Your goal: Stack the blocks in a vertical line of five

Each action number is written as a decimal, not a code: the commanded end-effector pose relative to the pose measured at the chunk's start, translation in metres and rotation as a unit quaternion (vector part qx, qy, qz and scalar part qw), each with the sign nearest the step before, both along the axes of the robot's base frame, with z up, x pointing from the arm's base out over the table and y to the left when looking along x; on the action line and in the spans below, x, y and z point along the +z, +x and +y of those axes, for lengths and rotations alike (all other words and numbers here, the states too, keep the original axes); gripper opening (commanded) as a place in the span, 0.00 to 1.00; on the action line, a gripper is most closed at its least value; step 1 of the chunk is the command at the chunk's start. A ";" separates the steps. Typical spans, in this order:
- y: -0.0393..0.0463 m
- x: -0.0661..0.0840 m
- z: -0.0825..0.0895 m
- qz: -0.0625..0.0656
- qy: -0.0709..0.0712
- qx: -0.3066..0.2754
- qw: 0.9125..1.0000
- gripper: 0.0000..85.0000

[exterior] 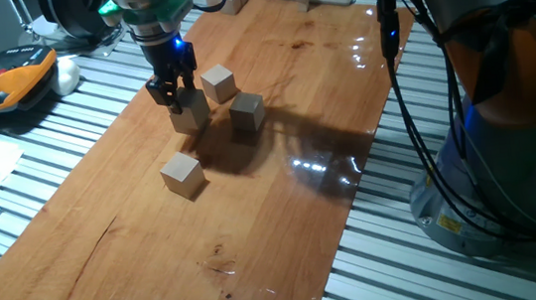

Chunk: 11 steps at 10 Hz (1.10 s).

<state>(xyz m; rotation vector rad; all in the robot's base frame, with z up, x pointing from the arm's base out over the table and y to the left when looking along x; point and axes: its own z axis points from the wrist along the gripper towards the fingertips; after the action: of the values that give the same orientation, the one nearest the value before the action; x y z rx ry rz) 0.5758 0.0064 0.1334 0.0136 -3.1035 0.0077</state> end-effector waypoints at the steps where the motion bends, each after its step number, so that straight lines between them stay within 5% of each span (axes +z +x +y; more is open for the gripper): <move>1: 0.0006 0.000 0.000 0.000 0.001 -0.001 1.000 0.00; 6: 0.0052 0.004 -0.001 -0.003 0.002 -0.007 1.000 0.00; 11: 0.0208 0.004 -0.007 -0.008 -0.004 -0.009 1.000 0.00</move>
<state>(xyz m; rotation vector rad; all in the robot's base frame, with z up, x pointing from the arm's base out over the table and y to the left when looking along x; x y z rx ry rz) 0.5972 -0.0014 0.1381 -0.0130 -3.1188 0.0188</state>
